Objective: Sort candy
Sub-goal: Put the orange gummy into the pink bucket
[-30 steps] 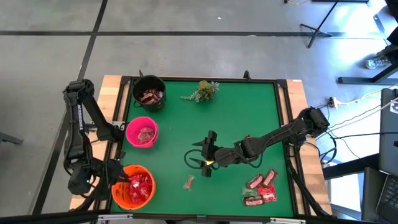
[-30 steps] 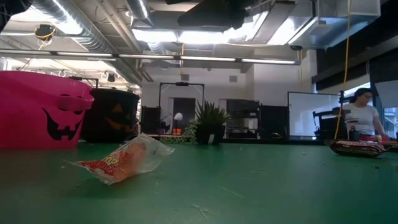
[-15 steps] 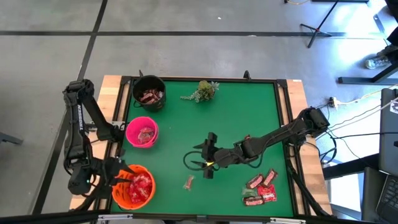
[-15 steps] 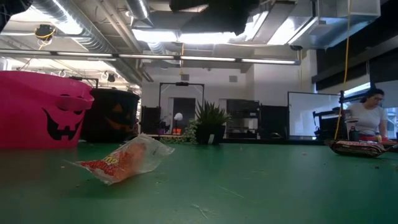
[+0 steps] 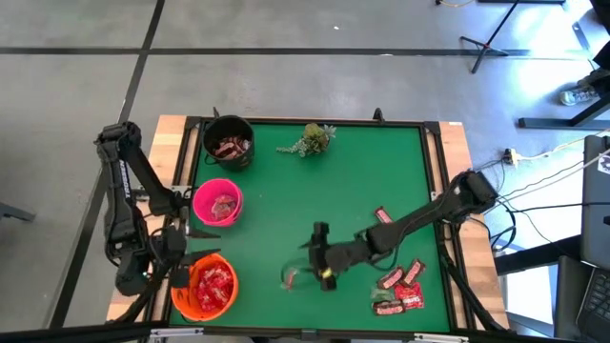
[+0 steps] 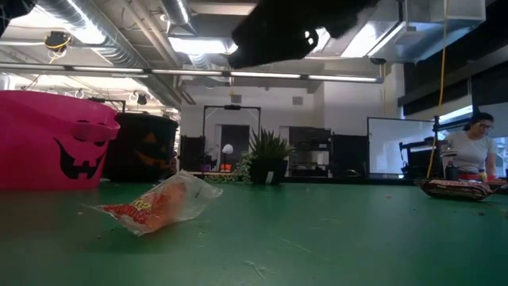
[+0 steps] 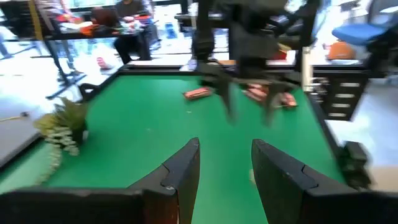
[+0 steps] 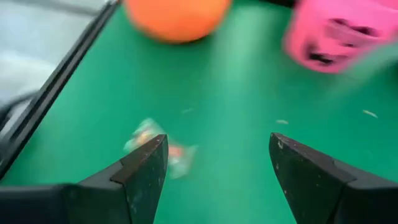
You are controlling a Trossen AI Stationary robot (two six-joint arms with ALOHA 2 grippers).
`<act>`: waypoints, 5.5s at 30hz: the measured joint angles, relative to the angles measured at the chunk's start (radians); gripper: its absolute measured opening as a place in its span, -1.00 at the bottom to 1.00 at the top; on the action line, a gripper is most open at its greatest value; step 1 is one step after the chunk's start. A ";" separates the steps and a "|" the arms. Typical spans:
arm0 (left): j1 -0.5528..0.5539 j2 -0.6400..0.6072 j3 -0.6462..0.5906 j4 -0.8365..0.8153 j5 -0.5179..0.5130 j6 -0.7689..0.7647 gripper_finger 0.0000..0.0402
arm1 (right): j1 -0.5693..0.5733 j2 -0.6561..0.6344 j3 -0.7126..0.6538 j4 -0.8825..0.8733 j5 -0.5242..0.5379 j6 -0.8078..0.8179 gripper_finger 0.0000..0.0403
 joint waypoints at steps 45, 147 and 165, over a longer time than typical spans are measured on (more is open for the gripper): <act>0.117 0.000 0.000 0.073 0.079 0.011 -0.33 | -0.064 0.376 0.299 -0.198 -0.283 -0.199 -0.61; 0.276 0.284 0.068 0.332 -0.081 1.145 -1.00 | -0.214 0.057 0.298 -0.015 -0.020 -0.139 0.06; 0.327 -0.111 0.069 -0.692 0.284 -0.113 -1.00 | -0.165 0.005 0.298 -0.361 0.094 -0.028 0.16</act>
